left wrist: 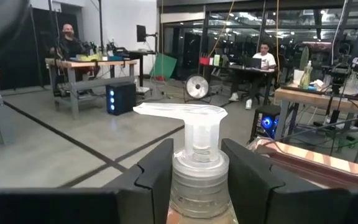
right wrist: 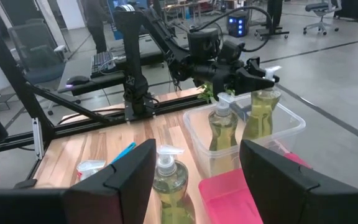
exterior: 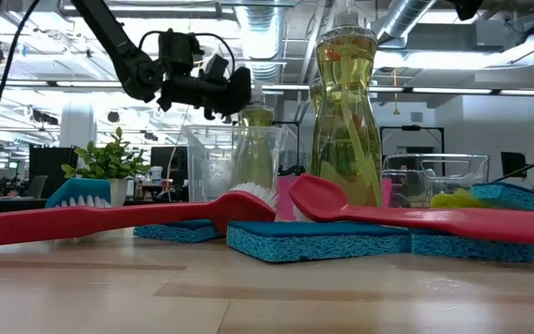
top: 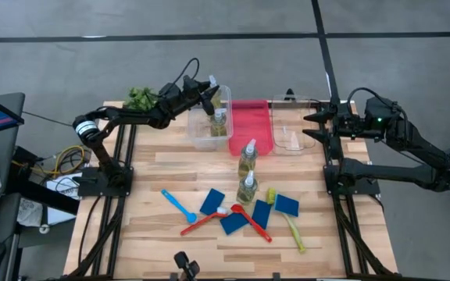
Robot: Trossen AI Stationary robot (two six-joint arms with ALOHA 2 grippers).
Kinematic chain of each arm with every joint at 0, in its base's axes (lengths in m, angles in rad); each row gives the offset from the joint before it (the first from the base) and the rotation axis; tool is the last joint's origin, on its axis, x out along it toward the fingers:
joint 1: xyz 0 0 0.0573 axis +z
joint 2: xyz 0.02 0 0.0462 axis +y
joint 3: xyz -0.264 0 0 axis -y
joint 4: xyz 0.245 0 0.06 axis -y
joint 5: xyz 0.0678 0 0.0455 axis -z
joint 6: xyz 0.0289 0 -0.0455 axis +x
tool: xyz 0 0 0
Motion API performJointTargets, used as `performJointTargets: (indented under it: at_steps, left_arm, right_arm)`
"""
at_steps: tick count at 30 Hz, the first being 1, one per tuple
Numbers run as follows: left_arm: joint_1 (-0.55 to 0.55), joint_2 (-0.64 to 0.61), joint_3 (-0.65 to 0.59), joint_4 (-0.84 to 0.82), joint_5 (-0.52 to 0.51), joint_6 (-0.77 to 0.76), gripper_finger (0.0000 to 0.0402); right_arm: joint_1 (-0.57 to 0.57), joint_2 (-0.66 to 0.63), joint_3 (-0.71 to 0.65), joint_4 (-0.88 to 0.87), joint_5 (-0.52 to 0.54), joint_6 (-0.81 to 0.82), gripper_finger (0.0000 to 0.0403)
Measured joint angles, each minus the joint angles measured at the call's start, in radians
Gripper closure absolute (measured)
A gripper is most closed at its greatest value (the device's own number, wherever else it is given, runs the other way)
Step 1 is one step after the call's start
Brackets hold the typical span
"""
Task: Pick & Place Kitchen Sink Supplies
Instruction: Put the transparent soap dispenser into the transparent container
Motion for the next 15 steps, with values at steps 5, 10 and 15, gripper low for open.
performJointTargets:
  at_steps: [5, 10, 15]
  left_arm:
    - [-0.001, 0.0, 0.0, -0.029, 0.0, -0.001, 0.0272]
    - [-0.001, -0.001, -0.002, -0.054, 0.0, -0.01, 0.0272]
    - [-0.001, -0.008, -0.002, -0.075, 0.001, -0.024, 0.0244]
  right_arm:
    - [0.0, 0.0, 0.0, 0.0, 0.0, 0.0, 0.0178]
    - [0.0, 0.0, 0.0, 0.0, 0.0, 0.0, 0.0178]
    - [0.0, 0.0, 0.0, 0.0, 0.0, 0.0, 0.0178]
